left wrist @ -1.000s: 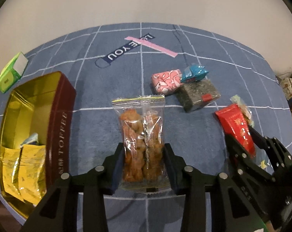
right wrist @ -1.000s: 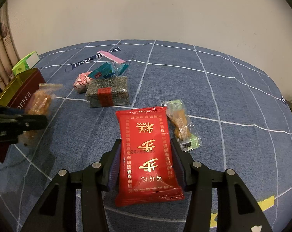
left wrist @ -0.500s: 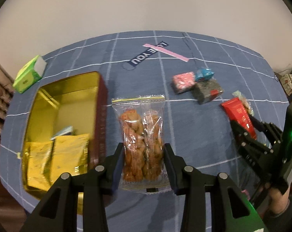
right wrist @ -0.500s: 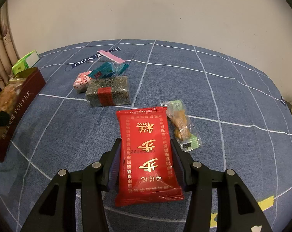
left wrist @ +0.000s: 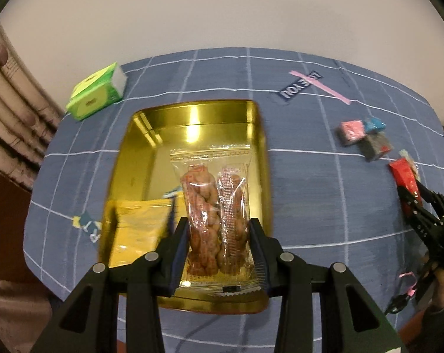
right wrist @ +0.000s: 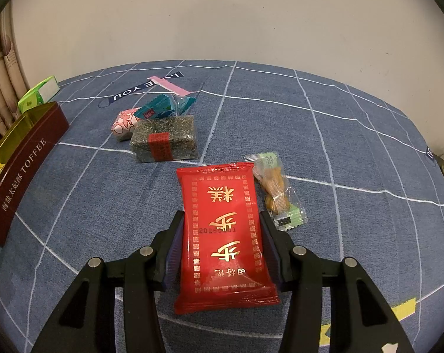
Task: Organize snacks
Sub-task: 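Carry the dough-stick bag into the tin and open the left gripper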
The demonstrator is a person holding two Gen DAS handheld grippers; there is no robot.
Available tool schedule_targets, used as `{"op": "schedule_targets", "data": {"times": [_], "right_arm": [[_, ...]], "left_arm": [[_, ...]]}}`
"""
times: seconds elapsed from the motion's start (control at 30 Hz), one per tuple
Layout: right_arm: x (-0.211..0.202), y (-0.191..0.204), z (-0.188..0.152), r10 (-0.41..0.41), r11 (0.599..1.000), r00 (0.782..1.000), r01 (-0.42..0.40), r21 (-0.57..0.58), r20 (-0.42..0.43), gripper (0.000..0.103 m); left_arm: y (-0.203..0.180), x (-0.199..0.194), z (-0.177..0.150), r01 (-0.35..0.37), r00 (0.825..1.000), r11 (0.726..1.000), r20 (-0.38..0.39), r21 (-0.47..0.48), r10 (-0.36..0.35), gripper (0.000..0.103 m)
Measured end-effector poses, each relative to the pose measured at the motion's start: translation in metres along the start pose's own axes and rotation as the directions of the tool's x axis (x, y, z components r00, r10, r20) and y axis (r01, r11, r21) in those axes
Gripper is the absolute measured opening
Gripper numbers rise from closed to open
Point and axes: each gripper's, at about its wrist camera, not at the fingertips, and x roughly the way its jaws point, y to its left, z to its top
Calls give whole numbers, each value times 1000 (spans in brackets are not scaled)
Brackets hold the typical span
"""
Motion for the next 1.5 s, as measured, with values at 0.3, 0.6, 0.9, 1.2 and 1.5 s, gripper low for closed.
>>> {"op": "schedule_targets", "data": {"times": [0.3, 0.6, 0.9, 1.2, 1.5], "right_arm": [[0, 1, 0, -1, 1000, 1000, 1, -1, 1, 46], [0, 1, 0, -2, 1000, 1000, 2, -1, 2, 46], [1, 1, 0, -6, 1000, 1000, 6, -3, 2, 46], [0, 0, -1, -8, 1000, 1000, 8, 1, 2, 46], [2, 5, 6, -29, 1000, 999, 29, -12, -41, 42]], "left_arm": [[44, 8, 0, -67, 997, 998, -42, -6, 67, 40], [58, 31, -14, -110, 989, 994, -100, 24, 112, 40], [66, 37, -21, -103, 990, 994, -97, 43, 107, 41], [65, 37, -28, -95, 991, 994, -89, 56, 99, 43], [72, 33, -35, -35, 995, 999, -91, -2, 35, 52]]}}
